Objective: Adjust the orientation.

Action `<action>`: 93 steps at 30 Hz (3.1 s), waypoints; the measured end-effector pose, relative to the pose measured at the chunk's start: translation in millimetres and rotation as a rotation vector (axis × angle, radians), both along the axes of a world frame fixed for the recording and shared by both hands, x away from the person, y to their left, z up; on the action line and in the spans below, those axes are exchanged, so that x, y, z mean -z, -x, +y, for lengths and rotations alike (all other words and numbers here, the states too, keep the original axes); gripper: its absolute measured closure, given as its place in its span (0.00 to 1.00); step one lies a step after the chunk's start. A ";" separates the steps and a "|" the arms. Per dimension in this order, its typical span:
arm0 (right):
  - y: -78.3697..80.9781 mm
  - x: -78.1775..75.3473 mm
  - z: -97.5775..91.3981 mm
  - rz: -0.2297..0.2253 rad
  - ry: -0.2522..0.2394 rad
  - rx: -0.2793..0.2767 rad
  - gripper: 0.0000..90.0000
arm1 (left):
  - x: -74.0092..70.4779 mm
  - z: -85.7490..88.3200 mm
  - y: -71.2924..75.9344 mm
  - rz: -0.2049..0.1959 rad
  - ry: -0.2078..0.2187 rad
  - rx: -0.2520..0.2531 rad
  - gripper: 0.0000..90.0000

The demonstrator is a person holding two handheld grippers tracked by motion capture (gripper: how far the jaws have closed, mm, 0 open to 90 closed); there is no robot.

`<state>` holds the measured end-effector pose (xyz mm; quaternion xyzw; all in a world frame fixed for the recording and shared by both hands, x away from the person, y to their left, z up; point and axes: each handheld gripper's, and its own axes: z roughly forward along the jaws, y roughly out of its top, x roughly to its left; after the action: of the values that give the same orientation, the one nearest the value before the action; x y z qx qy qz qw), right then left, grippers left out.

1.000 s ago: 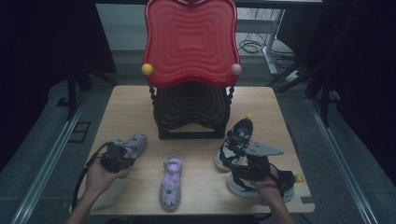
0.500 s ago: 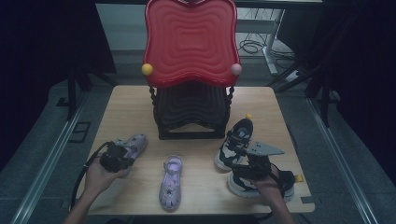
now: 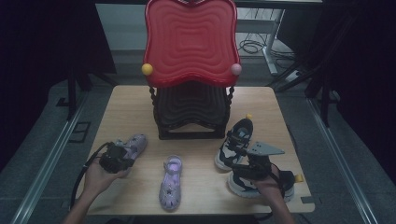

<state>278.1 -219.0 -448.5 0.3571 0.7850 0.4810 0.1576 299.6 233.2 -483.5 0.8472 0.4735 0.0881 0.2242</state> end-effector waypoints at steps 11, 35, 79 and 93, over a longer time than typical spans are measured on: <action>0.5 -0.2 0.9 -0.003 -0.001 -0.005 0.41 | -13.7 -2.5 9.9 -0.065 0.170 0.000 0.88; 6.3 1.3 12.9 0.001 0.002 -0.067 0.43 | -33.7 -19.4 7.5 -0.211 0.320 -0.030 0.50; 35.3 37.6 118.3 0.120 0.059 -0.437 1.00 | -20.4 -1.9 25.2 -0.181 0.374 -0.024 0.46; 47.2 65.7 131.3 0.157 0.116 -0.533 1.00 | -20.0 3.3 26.0 -0.179 0.373 -0.031 0.45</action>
<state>230.9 -87.8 -514.2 0.1645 0.8872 0.4308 -0.0155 273.7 236.4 -463.5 0.7723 0.4728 0.0775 0.4172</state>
